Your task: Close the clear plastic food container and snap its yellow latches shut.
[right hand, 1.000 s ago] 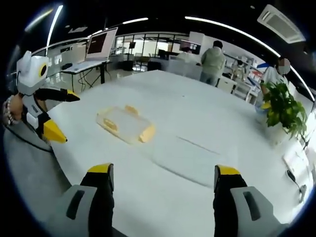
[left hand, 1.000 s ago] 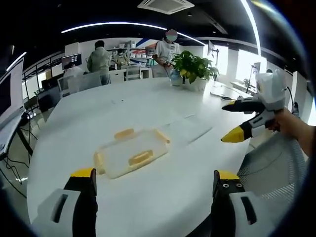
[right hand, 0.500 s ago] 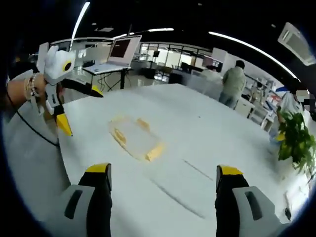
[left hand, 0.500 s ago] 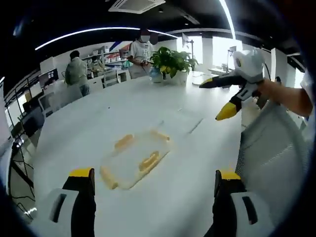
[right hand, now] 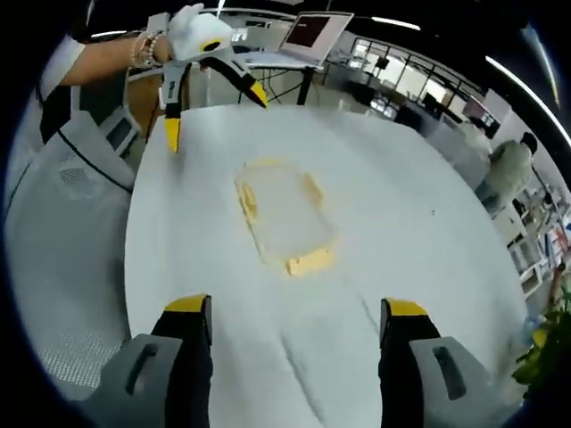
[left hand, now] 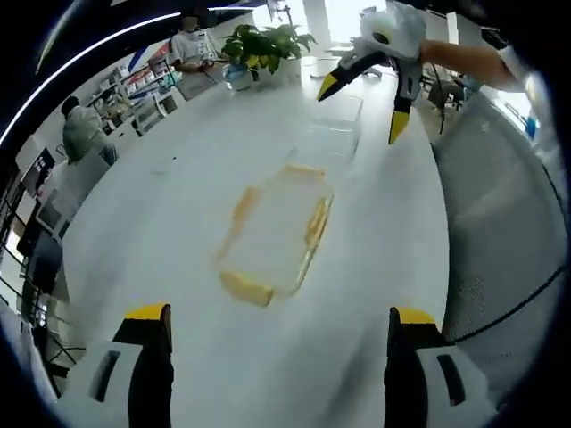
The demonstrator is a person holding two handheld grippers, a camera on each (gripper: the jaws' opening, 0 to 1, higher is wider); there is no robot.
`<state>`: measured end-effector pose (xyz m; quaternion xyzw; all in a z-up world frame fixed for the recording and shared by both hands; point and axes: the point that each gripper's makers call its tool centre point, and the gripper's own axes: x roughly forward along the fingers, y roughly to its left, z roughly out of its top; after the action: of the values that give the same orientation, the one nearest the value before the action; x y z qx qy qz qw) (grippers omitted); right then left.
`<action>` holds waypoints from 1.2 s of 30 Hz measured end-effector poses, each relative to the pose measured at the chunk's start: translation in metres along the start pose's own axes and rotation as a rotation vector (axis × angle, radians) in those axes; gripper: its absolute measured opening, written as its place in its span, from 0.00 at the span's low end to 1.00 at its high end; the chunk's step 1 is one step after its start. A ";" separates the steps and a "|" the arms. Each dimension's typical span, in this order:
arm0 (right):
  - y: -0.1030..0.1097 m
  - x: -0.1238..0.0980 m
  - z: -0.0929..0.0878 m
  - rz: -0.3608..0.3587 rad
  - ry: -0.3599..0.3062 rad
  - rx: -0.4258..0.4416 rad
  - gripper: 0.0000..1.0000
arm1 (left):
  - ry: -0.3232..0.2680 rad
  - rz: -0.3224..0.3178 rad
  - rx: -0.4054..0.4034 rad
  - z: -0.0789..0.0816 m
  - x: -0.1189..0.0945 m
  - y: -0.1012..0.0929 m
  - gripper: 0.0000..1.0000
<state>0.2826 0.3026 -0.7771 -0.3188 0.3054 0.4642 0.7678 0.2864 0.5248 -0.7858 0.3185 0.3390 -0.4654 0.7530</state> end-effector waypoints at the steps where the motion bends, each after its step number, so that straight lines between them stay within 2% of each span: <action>1: 0.000 0.001 0.002 0.010 -0.003 -0.002 0.69 | -0.011 -0.021 -0.005 0.003 0.002 0.001 0.99; 3: -0.005 0.010 0.010 0.060 -0.009 0.005 0.64 | -0.053 -0.090 0.017 0.014 0.008 0.002 0.95; 4: -0.008 0.013 0.012 0.071 -0.011 0.007 0.63 | -0.050 -0.111 0.031 0.014 0.010 0.003 0.92; 7: -0.014 0.024 0.019 0.118 -0.017 0.012 0.65 | 0.000 -0.141 0.044 0.008 0.021 0.013 0.87; 11: -0.018 0.037 0.016 0.186 0.034 -0.061 0.58 | 0.051 -0.174 0.071 0.004 0.035 0.027 0.82; 12: -0.017 0.043 0.011 0.218 0.067 -0.060 0.57 | 0.075 -0.186 0.077 0.001 0.039 0.030 0.82; 16: -0.024 0.055 0.008 0.235 0.097 -0.084 0.61 | 0.112 -0.242 0.087 0.000 0.047 0.035 0.78; 23: -0.030 0.071 0.005 0.275 0.118 -0.090 0.59 | 0.161 -0.283 0.118 -0.003 0.062 0.045 0.72; 32: -0.026 0.085 0.003 0.311 0.148 -0.114 0.51 | 0.169 -0.315 0.199 -0.001 0.072 0.046 0.53; 36: -0.026 0.088 0.003 0.321 0.154 -0.115 0.49 | 0.180 -0.325 0.211 -0.002 0.074 0.044 0.52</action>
<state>0.3402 0.3409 -0.8374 -0.3441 0.3833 0.5714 0.6388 0.3515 0.5071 -0.8395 0.3770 0.4011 -0.5835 0.5971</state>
